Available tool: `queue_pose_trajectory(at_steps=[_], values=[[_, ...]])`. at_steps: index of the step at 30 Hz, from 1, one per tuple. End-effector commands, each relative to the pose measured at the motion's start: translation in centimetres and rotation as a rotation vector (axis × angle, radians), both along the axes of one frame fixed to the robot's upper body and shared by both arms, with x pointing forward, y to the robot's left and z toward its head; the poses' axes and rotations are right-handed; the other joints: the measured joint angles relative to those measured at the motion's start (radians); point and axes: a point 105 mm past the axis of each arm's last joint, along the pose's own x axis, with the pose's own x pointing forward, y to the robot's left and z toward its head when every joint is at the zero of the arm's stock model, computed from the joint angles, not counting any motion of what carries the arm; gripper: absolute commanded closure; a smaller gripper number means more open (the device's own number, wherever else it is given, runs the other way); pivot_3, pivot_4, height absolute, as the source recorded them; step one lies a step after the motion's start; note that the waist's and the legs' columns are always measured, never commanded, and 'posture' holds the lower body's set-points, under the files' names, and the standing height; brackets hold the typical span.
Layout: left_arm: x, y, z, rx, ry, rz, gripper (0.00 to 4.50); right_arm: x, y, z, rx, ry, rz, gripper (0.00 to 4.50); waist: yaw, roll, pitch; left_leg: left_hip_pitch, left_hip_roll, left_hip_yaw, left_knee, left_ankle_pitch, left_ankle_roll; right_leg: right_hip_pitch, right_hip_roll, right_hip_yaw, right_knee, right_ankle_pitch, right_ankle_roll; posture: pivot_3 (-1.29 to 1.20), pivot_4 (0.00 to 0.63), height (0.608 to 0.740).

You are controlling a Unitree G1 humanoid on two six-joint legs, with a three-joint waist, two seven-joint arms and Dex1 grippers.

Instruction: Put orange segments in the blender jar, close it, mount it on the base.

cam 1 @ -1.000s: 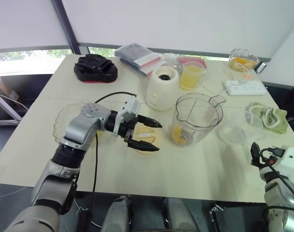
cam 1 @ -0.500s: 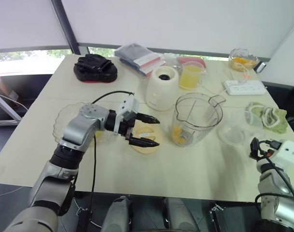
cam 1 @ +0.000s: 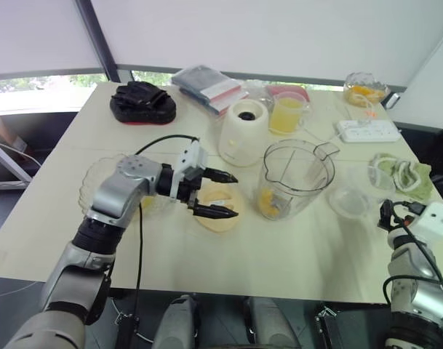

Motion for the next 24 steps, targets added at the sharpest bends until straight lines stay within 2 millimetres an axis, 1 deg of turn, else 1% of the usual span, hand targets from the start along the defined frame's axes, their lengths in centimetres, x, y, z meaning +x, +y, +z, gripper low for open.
queue_pose_trajectory(at_steps=[1,10,11,12,15,16,17,18,24], values=[[-0.12,-0.02,0.86,-0.004,-0.058,-0.008,0.09,-0.10,-1.19,1.53,-0.037,-0.050,-0.033,0.60,0.000,0.000,0.000,0.000,0.000,0.000,0.000,0.000,0.000,0.000,0.000,0.000,0.000,0.000,0.000,0.00,0.150,0.740],[-0.02,-0.02,0.80,0.000,-0.071,-0.001,0.09,0.23,-1.36,1.20,-0.030,-0.050,-0.040,0.60,0.000,0.000,0.000,0.000,0.000,0.000,0.000,0.000,0.000,0.000,0.000,0.000,0.000,0.000,0.000,0.00,0.150,0.740],[-0.02,-0.04,0.80,0.000,-0.072,-0.001,0.00,0.26,-1.36,1.18,-0.030,-0.050,-0.039,1.15,0.000,0.000,0.000,0.000,0.000,0.000,0.000,0.000,0.000,0.000,0.000,0.000,0.000,0.000,0.000,0.00,0.150,0.740],[0.02,-0.06,0.81,0.001,-0.074,0.000,0.00,0.32,-1.33,1.16,-0.029,-0.051,-0.038,1.48,0.000,0.000,0.000,0.000,0.000,0.000,0.000,0.000,0.000,0.000,0.000,0.000,0.000,0.000,0.000,0.00,0.150,0.740],[0.14,-0.11,0.83,0.002,-0.081,0.001,0.00,0.51,-1.21,1.14,-0.028,-0.054,-0.034,2.96,0.000,0.000,0.000,0.000,0.000,0.000,0.000,0.000,0.000,0.000,0.000,0.000,0.000,0.000,0.000,0.00,0.150,0.740],[0.16,-0.12,0.84,0.003,-0.085,0.001,0.00,0.56,-1.18,1.16,-0.029,-0.056,-0.032,3.59,0.001,0.001,0.000,0.000,0.000,0.000,0.000,0.000,0.000,0.000,0.000,0.000,0.000,0.000,0.000,0.00,0.150,0.740],[0.20,-0.11,0.84,0.004,-0.086,0.002,0.00,0.65,-1.13,1.17,-0.028,-0.059,-0.030,4.08,0.002,0.001,0.000,0.000,0.000,0.000,0.000,0.000,0.000,0.000,0.000,0.000,0.000,0.000,0.000,0.00,0.150,0.740],[0.22,-0.10,0.84,0.004,-0.087,0.002,0.00,0.71,-1.11,1.18,-0.027,-0.061,-0.029,4.48,0.002,0.001,0.000,0.000,0.000,0.000,0.000,0.000,0.000,0.000,0.000,0.000,-0.001,0.000,0.000,0.00,0.150,0.740],[0.34,-0.08,0.86,0.005,-0.093,0.002,0.00,0.78,-0.73,1.48,-0.027,-0.079,-0.019,4.48,0.003,0.001,0.000,-0.001,0.000,0.000,0.000,0.000,0.000,0.000,0.000,0.000,-0.001,0.000,0.001,0.00,0.150,0.740]])
